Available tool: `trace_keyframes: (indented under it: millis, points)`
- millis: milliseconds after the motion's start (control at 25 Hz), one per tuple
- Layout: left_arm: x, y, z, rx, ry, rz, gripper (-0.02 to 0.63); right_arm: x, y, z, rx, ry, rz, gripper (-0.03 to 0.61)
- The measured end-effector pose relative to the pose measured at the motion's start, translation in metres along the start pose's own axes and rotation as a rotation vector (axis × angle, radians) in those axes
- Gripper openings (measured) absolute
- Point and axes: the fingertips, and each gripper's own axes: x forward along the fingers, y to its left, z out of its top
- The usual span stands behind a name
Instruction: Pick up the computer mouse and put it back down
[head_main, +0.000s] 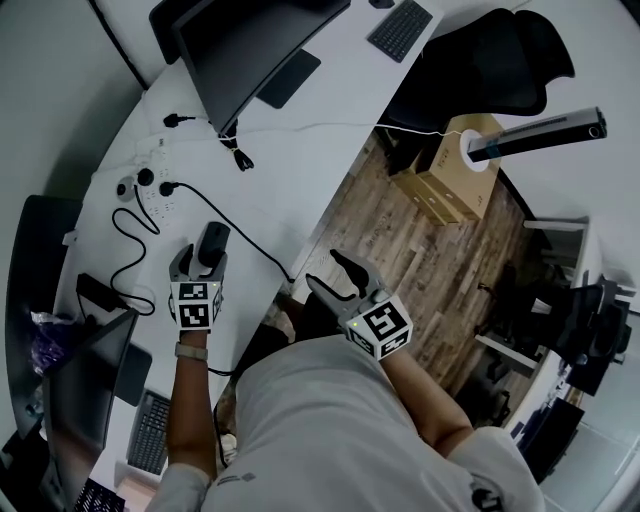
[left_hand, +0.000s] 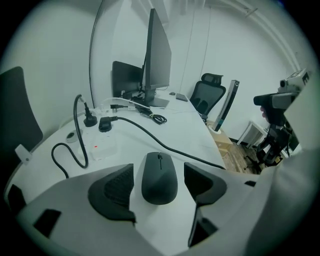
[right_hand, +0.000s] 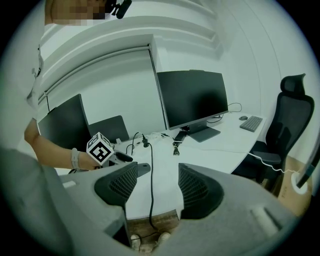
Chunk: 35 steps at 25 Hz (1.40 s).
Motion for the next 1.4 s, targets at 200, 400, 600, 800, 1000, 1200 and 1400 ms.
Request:
trace_keyframes:
  millis: [200, 400, 600, 800, 1000, 1200, 1400]
  points:
    - [-0.031, -0.001, 0.002, -0.024, -0.051, 0.014, 0.295, 0.001, 0.021, 0.002, -0.03, -0.009, 0.041, 0.258]
    - [-0.07, 0.004, 0.002, -0.074, -0.12, 0.032, 0.295, 0.002, 0.046, 0.003, -0.063, -0.022, 0.085, 0.258]
    - [-0.105, 0.008, -0.006, -0.094, -0.171, 0.062, 0.295, 0.005, 0.078, 0.002, -0.092, -0.032, 0.139, 0.258]
    - [-0.139, 0.004, -0.016, -0.124, -0.221, 0.071, 0.295, 0.008, 0.11, 0.001, -0.127, -0.035, 0.212, 0.258]
    - [-0.17, 0.0, -0.03, -0.154, -0.264, 0.094, 0.295, 0.015, 0.139, 0.004, -0.162, -0.042, 0.284, 0.258]
    - [-0.202, -0.001, -0.042, -0.18, -0.312, 0.129, 0.295, 0.022, 0.167, 0.009, -0.206, -0.053, 0.359, 0.258]
    - [-0.231, 0.005, -0.057, -0.226, -0.357, 0.185, 0.295, 0.031, 0.193, 0.014, -0.246, -0.06, 0.432, 0.258]
